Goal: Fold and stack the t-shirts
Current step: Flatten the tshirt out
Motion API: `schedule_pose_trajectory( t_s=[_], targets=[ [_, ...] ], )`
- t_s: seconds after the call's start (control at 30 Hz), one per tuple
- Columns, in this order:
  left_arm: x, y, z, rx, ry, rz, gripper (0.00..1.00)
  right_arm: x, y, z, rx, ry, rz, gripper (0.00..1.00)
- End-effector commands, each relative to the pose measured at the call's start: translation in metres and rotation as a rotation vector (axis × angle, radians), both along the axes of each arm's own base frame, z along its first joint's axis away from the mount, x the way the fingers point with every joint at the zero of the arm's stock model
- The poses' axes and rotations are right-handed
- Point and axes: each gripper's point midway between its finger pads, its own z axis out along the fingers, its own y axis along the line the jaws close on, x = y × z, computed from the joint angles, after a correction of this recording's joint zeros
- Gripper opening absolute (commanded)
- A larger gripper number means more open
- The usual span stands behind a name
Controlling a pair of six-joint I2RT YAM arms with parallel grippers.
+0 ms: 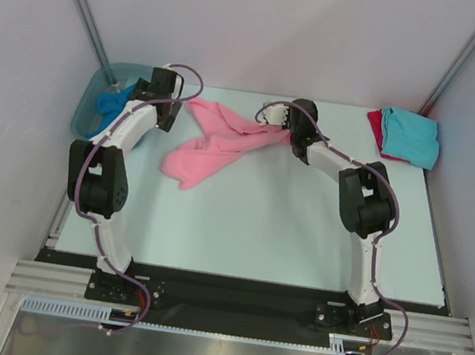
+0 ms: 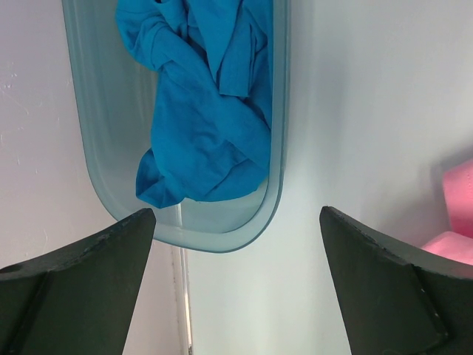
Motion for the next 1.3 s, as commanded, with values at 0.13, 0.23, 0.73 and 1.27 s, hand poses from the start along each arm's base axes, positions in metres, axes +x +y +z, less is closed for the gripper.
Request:
schedule_pose_trajectory(
  t_s=[0.13, 0.23, 0.73, 1.27],
  targets=[
    [0.006, 0.003, 0.043, -0.017, -0.112, 0.005, 1.00, 0.015, -0.029, 0.004, -0.002, -0.030, -0.068, 0.00],
    [0.007, 0.001, 0.041, -0.026, -0.111, 0.001, 1.00, 0.008, -0.035, -0.007, 0.016, 0.036, -0.078, 0.00],
    [0.014, -0.006, 0.036, -0.057, -0.101, -0.023, 1.00, 0.021, -0.086, -0.048, -0.083, -0.049, -0.312, 0.00],
    [0.000, -0.040, 0.017, -0.156, -0.014, -0.201, 1.00, 0.016, -0.091, -0.052, -0.024, 0.039, -0.422, 0.60]
  ],
)
